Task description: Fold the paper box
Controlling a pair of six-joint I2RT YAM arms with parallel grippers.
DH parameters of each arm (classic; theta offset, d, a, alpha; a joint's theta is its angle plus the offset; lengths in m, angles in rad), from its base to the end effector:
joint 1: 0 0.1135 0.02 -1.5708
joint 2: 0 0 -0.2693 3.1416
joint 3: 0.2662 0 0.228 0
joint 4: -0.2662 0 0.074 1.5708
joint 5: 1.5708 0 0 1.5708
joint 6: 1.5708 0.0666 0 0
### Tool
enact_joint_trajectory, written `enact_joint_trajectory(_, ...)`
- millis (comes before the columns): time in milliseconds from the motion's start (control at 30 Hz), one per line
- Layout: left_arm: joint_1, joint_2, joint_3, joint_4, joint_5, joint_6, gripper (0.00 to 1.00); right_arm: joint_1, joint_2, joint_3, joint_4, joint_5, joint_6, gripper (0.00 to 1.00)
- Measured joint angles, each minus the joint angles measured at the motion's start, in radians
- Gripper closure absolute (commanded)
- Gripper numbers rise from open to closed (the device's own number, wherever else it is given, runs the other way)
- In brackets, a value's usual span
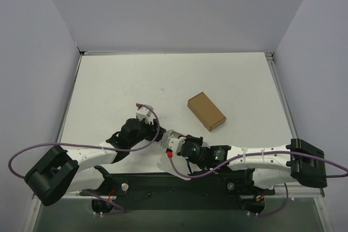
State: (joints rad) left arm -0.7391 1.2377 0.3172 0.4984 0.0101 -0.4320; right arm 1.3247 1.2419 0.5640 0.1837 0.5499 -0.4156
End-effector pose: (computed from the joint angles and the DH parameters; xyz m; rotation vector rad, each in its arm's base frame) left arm 0.1777 -0.1629 0.1716 0.3241 2.0499 -0.7510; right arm 0.0964 0.2409 0.2151 -1.2851 1.5157 0.0171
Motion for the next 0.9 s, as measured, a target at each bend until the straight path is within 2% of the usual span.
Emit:
enact_joint_trajectory(167, 0.034, -0.105, -0.093, -0.01, -0.096, -0.076, 0.3, -0.002, -0.012, 0.0, -0.001, 0.0, 0.023, 1.0)
enact_joint_trajectory(333, 0.034, -0.072, -0.122, -0.047, -0.123, -0.119, 0.3, -0.016, -0.022, 0.0, -0.006, -0.005, 0.052, 1.0)
enact_joint_trajectory(533, 0.015, -0.053, -0.186, 0.079, -0.139, -0.191, 0.3, -0.041, -0.027, 0.0, -0.016, -0.016, 0.082, 1.0)
enact_joint_trajectory(900, -0.118, 0.069, -0.195, 0.263, -0.195, -0.274, 0.31, -0.055, -0.027, 0.0, -0.024, -0.018, 0.1, 1.0)
